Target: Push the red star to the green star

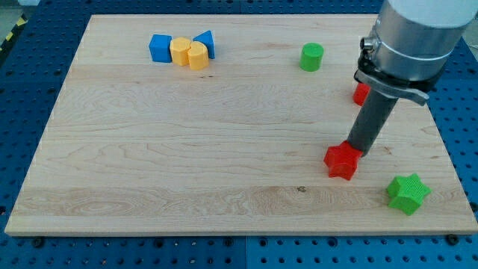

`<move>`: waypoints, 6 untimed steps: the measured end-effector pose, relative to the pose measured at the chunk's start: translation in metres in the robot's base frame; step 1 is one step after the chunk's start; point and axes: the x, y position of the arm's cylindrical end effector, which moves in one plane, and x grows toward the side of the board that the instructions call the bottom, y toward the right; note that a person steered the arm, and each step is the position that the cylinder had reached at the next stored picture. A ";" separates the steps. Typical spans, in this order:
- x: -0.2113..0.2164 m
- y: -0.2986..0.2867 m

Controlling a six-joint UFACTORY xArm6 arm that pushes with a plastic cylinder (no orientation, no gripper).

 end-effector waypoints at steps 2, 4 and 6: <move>-0.040 -0.032; 0.015 -0.042; 0.043 -0.028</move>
